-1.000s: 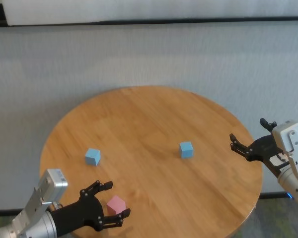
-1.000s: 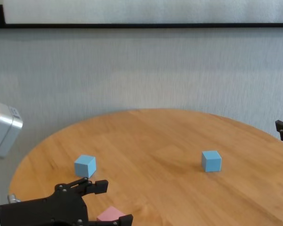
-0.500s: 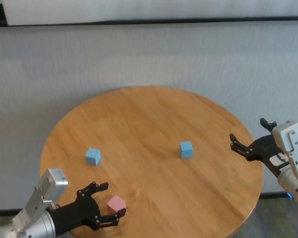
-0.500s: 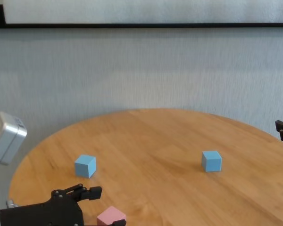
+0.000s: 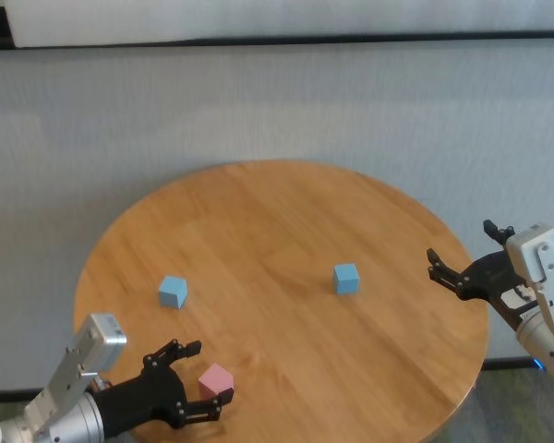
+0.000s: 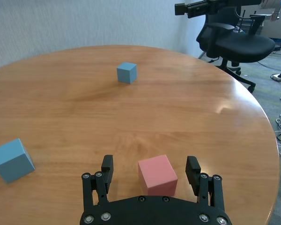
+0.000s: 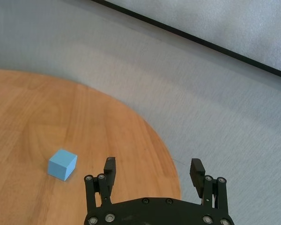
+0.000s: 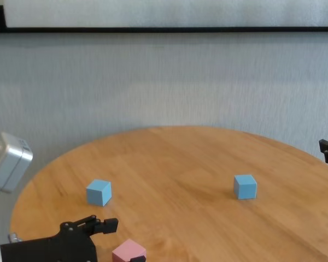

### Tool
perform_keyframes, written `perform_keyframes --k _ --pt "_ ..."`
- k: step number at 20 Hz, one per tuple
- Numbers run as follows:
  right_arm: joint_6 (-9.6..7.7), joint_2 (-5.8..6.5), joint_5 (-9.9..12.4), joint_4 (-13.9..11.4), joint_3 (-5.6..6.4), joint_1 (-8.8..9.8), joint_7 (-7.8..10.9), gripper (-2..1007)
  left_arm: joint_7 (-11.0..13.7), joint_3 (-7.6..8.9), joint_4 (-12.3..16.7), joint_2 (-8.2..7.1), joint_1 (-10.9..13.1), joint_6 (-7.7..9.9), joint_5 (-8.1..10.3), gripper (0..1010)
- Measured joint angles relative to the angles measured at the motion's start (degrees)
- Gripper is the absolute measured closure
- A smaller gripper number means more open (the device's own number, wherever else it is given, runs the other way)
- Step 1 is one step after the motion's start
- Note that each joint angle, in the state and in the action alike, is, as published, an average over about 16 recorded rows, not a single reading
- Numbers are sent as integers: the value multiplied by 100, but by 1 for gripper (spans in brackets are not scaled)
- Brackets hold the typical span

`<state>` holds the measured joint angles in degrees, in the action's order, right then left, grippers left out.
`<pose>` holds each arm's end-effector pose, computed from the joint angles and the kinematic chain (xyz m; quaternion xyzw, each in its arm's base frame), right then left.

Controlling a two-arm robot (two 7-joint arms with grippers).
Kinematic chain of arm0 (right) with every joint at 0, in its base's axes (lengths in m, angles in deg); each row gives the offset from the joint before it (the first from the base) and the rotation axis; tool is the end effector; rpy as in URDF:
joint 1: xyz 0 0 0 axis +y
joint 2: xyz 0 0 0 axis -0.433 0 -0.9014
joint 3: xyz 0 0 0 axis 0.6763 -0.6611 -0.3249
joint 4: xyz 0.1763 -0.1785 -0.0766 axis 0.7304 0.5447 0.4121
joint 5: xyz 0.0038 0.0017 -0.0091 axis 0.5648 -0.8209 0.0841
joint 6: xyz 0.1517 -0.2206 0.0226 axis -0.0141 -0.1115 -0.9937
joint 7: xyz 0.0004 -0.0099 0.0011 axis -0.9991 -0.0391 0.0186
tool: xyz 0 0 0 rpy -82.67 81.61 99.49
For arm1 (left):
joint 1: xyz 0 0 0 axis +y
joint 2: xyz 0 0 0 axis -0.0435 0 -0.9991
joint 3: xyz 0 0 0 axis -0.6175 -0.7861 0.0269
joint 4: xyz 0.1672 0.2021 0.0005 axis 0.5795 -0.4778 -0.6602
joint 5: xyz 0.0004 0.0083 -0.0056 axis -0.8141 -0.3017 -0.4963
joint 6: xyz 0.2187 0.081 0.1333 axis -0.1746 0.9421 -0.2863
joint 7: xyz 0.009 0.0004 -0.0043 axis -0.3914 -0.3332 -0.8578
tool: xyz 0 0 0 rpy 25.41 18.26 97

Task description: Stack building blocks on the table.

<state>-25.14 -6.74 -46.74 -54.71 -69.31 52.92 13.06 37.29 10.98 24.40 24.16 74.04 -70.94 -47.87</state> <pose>0.3156 -0.0775 -0.2721 -0.1416 -0.1324 -0.5800 0.7912 0.3178 0.0630 -0.3248 0.1119 -0.0041 0.2781 0.9540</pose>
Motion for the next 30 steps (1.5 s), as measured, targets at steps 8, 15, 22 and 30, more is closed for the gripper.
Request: perform_keyframes --k 8,15,22,30 --pt "0 0 0 0 0 0 0 5 31 7 -188 69 -64 -12 16 7" --pt "0 0 0 0 0 0 0 5 53 14 -361 139 -132 -28 30 7" --pt "0 0 0 0 0 0 0 5 76 3 -503 207 -199 -23 26 7" --pt "0 0 0 0 0 0 0 5 85 -19 -582 249 -245 35 13 17"
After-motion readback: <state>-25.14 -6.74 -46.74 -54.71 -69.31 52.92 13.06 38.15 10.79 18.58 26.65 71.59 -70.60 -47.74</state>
